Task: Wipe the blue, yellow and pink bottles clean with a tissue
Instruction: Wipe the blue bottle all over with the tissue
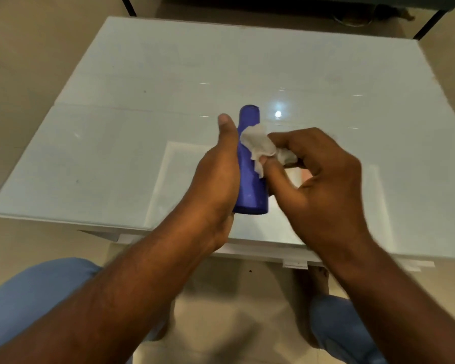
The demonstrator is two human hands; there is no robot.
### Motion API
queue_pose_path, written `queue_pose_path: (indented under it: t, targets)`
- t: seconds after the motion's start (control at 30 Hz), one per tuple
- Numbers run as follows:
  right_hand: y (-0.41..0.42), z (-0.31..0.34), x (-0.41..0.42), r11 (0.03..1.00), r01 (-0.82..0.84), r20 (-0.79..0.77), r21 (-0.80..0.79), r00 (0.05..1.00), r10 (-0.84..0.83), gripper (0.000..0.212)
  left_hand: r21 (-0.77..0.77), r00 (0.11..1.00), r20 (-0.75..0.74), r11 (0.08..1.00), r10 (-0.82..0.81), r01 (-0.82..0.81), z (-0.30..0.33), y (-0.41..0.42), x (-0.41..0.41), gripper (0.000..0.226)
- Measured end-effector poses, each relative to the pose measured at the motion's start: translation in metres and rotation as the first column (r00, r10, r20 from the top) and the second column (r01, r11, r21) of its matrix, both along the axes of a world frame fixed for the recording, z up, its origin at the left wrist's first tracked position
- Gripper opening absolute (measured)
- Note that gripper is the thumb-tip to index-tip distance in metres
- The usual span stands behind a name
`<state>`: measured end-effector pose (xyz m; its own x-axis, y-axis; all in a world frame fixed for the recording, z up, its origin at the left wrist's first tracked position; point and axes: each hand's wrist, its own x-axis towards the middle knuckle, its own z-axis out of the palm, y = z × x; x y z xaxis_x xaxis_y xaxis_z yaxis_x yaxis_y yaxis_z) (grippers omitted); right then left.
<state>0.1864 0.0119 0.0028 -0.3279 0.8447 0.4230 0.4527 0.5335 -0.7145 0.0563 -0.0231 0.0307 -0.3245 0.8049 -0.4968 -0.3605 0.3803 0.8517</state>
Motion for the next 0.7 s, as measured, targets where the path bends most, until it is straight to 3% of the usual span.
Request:
queue_pose_path:
  t: [0.1, 0.23, 0.37, 0.5, 0.7]
  targets:
    - [-0.017, 0.002, -0.002, 0.992, -0.105, 0.08, 0.069, 0.992, 0.099, 0.013, -0.02, 0.997, 0.052, 0.998, 0.061, -0.06, 0.004, -0.002, -0.006, 0.067]
    - [-0.005, 0.001, 0.012, 1.0, 0.022, -0.018, 0.011, 1.0, -0.022, 0.019, 0.007, 0.997, 0.067, 0.999, -0.043, 0.042, 0.004, -0.008, -0.001, 0.077]
    - [0.007, 0.01, 0.013, 0.958, 0.111, -0.222, -0.264, 0.96, -0.172, 0.013, 0.027, 0.981, 0.165, 0.994, -0.106, 0.103, 0.0, -0.014, -0.003, 0.063]
    - [0.011, 0.014, 0.01, 0.87, 0.064, -0.456, -0.489, 0.831, -0.318, 0.024, 0.007, 0.964, 0.235, 0.992, -0.122, 0.123, -0.004, -0.013, -0.009, 0.035]
    - [0.011, 0.006, 0.01, 0.903, 0.053, -0.427, -0.427, 0.868, -0.253, 0.024, 0.008, 0.974, 0.196, 0.993, -0.114, 0.115, -0.016, -0.009, -0.007, 0.024]
